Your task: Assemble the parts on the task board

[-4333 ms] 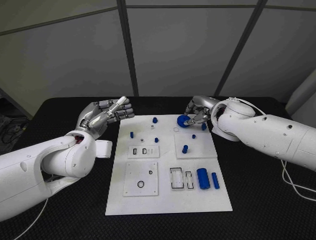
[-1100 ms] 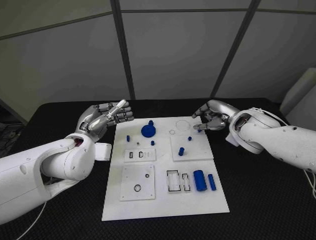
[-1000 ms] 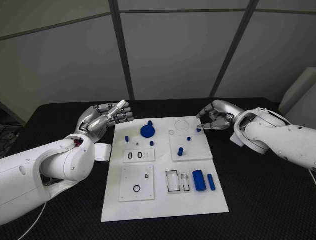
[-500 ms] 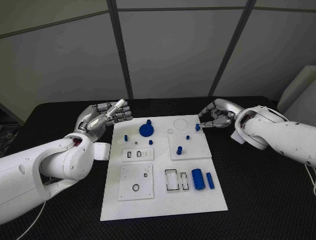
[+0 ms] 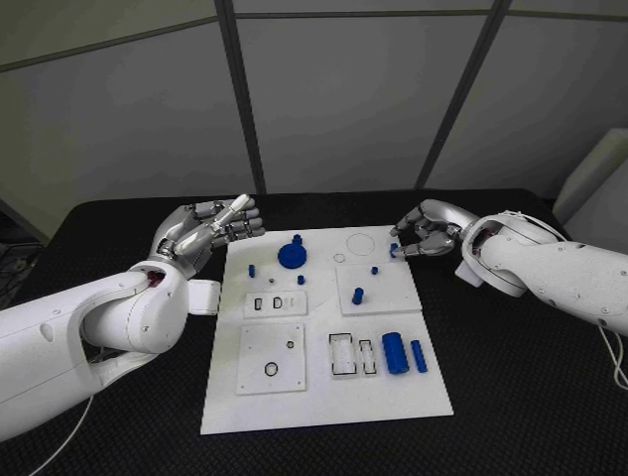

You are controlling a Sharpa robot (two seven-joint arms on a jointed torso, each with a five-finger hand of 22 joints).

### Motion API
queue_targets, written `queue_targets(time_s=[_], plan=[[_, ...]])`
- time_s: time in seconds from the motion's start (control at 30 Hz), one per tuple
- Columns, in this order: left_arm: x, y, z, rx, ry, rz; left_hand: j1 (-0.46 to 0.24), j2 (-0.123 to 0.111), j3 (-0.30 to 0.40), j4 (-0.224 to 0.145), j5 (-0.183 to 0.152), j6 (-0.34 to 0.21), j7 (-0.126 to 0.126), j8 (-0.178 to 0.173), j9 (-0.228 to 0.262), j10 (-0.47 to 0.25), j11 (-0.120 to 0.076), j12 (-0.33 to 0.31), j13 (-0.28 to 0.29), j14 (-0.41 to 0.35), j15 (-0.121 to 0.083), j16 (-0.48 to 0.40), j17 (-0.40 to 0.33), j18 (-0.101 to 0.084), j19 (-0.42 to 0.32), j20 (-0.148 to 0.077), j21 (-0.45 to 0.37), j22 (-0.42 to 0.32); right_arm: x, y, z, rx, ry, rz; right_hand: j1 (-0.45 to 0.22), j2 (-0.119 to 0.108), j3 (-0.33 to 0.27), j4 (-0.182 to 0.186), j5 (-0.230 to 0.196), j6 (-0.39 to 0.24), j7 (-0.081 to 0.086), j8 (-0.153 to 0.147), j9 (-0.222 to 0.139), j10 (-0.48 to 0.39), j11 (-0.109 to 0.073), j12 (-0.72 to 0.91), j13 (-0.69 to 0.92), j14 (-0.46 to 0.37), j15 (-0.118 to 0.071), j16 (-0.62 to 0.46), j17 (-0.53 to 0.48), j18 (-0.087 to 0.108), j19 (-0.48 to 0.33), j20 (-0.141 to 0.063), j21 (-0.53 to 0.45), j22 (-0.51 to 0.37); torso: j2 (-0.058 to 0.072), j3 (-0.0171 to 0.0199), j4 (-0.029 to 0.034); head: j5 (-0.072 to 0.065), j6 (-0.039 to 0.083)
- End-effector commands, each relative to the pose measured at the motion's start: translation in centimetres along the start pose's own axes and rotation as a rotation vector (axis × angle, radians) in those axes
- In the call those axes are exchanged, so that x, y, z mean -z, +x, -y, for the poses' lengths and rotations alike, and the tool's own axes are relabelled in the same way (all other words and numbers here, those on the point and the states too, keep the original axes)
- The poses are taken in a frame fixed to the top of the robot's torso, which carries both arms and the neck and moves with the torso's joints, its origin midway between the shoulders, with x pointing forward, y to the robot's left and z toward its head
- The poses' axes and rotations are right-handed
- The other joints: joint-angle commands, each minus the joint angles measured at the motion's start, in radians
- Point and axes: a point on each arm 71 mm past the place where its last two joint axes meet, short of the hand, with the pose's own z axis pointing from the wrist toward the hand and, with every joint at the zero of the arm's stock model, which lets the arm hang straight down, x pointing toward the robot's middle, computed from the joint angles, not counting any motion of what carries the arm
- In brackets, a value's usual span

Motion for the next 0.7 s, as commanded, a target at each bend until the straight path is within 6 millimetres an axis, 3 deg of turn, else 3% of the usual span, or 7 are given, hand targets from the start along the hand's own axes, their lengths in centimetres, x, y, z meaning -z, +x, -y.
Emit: queue_targets(time_s=[0.03, 0.7], plan=[[-0.03, 0.11, 0.14, -0.003, 0.010, -0.016, 0.000, 0.013, 0.002, -0.006, -0.004, 0.008, 0.001, -0.005, -0.001, 0.009, 0.001, -0.005, 0.000, 0.008, 0.000, -0.004, 0.001, 0.017, 0.005, 0.000, 0.004, -0.001, -0.02, 0.27, -0.04, 0.020, -0.005, -0.033, 0.006, 0.010, -0.007, -0.003, 0.004, 0.014, -0.001, 0.006, 0.002, 0.012, -0.004, 0.002, 0.142, 0.100, -0.003, -0.002, 0.244, -0.001, -0.003, -0.001, -0.002, 0.002, -0.001, 0.0003, -0.0017, 0.000, -0.002], [-0.09, 0.03, 0.09, -0.007, 0.009, -0.014, 0.000, 0.015, 0.002, -0.008, -0.004, 0.009, 0.001, -0.005, -0.001, 0.010, 0.001, -0.006, 0.000, 0.010, -0.001, -0.004, 0.001, 0.016, 0.006, -0.001, 0.005, -0.001, -0.20, 0.60, 0.33, 0.035, 0.015, -0.046, 0.005, 0.037, -0.008, -0.008, 0.002, 0.070, -0.004, 0.025, 0.006, 0.021, -0.007, 0.012, 0.153, 0.100, -0.005, -0.001, 0.247, -0.002, 0.000, -0.003, 0.000, 0.007, 0.000, 0.0003, -0.0001, -0.004, -0.005]])
